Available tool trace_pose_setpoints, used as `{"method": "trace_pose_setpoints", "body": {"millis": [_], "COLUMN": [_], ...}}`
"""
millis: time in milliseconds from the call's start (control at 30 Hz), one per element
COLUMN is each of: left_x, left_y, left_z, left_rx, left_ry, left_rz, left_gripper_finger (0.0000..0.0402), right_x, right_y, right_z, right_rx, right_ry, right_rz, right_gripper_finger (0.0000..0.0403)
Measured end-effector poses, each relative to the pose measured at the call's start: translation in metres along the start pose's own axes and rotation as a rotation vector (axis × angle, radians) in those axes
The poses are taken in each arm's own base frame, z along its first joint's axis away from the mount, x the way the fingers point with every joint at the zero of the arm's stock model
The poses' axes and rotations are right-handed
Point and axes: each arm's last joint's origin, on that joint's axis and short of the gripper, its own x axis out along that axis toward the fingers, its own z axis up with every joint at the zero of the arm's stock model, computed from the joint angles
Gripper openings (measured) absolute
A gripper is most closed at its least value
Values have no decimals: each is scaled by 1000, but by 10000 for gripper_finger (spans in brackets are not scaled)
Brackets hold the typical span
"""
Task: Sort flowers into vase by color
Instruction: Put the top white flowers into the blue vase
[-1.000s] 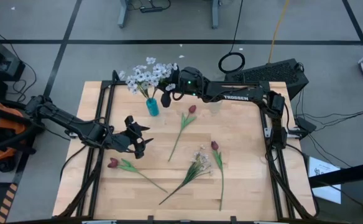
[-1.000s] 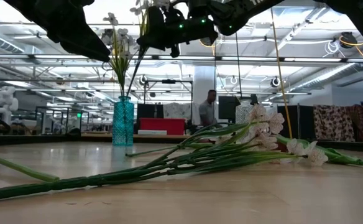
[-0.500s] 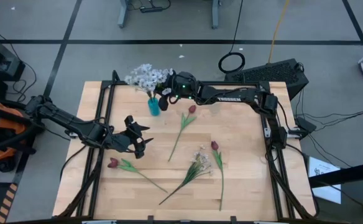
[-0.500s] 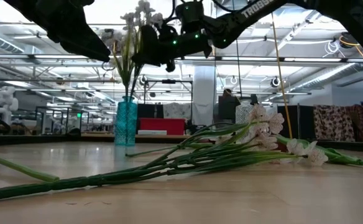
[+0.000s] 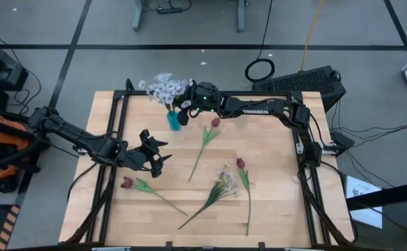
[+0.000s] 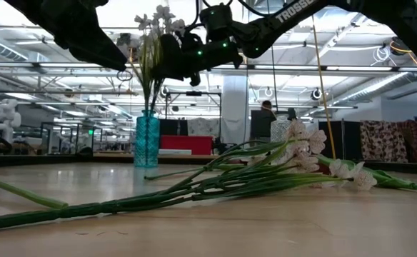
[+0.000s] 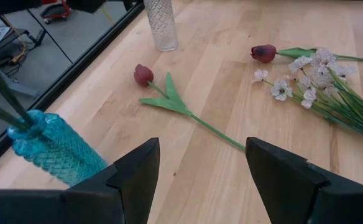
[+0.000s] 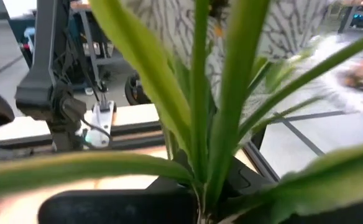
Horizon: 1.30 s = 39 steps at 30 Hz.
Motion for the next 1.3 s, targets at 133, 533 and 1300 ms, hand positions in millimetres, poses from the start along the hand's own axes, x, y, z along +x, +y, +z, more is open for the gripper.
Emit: {"method": "trace_pose_setpoints", "body": {"millis": [133, 533, 1300], "left_x": [0, 0, 0], "left_y": [0, 0, 0], "left_z": [0, 0, 0], "left_rx": [0, -2, -4], "left_ry": [0, 0, 0], "left_rz": [0, 0, 0], "left_gripper_finger": [246, 246, 246], "right_x": [0, 0, -2], "right_y": [-1, -1, -6], "right_z": [-2, -2, -13], "right_rx": [-10, -8, 25], "right_ry": [16, 19, 136], "right_rz": [-1, -2, -14], "right_gripper_finger": [4, 27, 122]}}
